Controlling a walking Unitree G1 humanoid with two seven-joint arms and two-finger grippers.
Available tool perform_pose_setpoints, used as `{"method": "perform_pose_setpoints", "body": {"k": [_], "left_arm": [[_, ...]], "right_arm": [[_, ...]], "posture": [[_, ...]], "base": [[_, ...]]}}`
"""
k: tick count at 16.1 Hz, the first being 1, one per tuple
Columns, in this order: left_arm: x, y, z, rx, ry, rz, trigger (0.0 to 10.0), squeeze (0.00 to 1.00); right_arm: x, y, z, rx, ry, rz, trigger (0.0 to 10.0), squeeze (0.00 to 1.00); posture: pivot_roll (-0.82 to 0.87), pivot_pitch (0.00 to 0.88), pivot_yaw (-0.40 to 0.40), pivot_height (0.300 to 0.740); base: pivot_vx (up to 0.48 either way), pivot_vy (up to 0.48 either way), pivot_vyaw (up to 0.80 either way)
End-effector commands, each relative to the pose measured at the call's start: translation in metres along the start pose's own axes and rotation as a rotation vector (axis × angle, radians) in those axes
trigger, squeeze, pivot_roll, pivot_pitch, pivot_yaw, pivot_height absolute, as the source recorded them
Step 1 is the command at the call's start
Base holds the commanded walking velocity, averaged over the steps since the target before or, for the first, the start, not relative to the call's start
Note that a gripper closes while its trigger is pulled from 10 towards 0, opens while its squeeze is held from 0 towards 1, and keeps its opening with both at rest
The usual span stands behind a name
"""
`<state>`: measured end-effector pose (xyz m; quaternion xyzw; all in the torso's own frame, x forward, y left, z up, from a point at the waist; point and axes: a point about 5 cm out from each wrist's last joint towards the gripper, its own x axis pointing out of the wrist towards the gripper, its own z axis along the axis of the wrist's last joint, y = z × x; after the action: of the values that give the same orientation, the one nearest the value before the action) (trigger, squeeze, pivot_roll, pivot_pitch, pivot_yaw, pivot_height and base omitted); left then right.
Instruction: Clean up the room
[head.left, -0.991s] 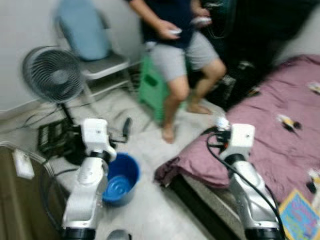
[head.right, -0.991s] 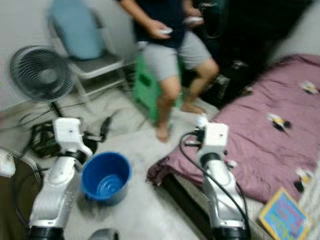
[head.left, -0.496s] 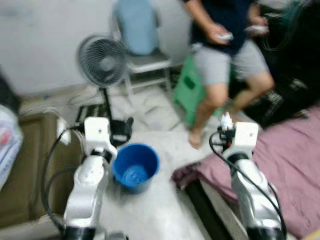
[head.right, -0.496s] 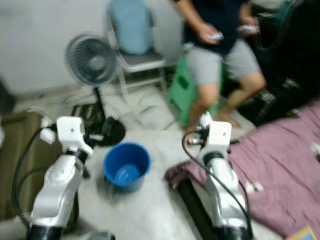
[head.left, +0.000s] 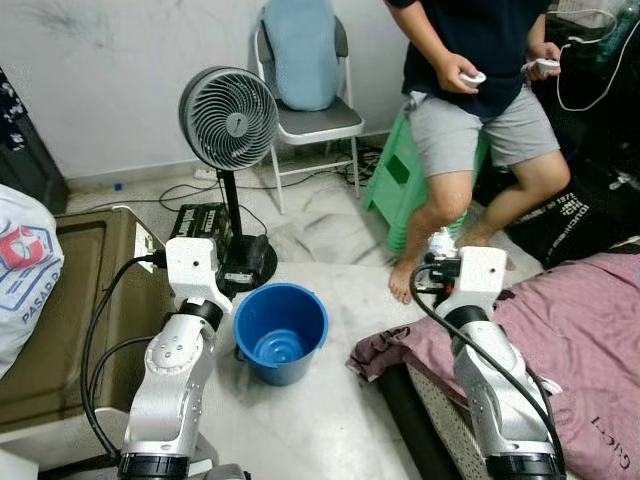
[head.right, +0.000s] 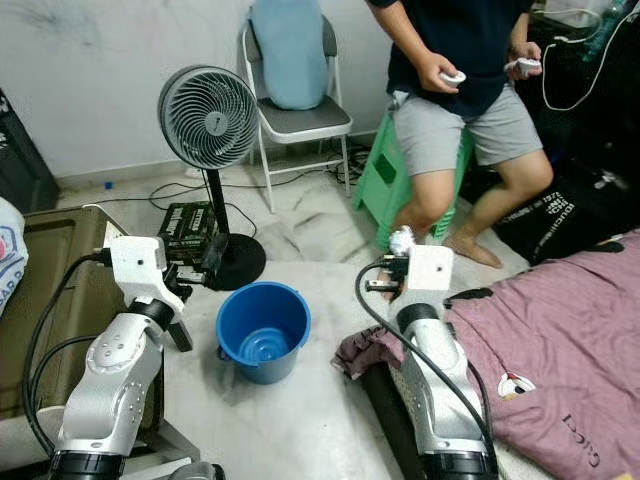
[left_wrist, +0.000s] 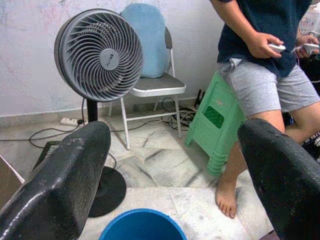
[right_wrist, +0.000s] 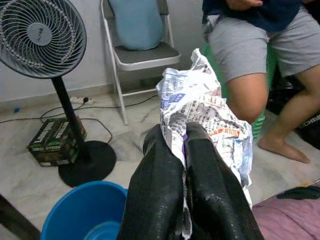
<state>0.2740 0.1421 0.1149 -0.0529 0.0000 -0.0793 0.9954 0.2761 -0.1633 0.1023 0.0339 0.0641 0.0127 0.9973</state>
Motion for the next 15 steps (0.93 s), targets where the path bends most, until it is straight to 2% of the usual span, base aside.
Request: {"method": "perform_pose_setpoints", "body": {"k": [1, 11, 15], "left_arm": [[-0.0005, -0.0003, 0.0054, 0.003, -0.024, -0.008, 10.0, 0.0], [-0.0011, -0.0004, 0.0055, 0.001, -0.024, -0.012, 10.0, 0.0], [-0.0005, 0.0008, 0.0056, 0.021, -0.024, 0.012, 10.0, 0.0]], "right_arm": [[0.0002, -0.0003, 0.0038, -0.001, -0.01, 0.004, 10.0, 0.0], [-0.0001, 0.0001, 0.0031, 0.003, -0.01, 0.007, 10.0, 0.0], [0.0002, 0.0009, 0.0038, 0.007, -0.016, 0.015, 10.0, 0.0]], "posture": [[-0.06, 0.0, -0.076, 0.74], [-0.06, 0.0, -0.078, 0.74], [-0.05, 0.0, -0.078, 0.74]], "base": [[0.289, 0.0, 0.0], [0.339, 0.0, 0.0], [0.0, 0.0, 0.0]]}}
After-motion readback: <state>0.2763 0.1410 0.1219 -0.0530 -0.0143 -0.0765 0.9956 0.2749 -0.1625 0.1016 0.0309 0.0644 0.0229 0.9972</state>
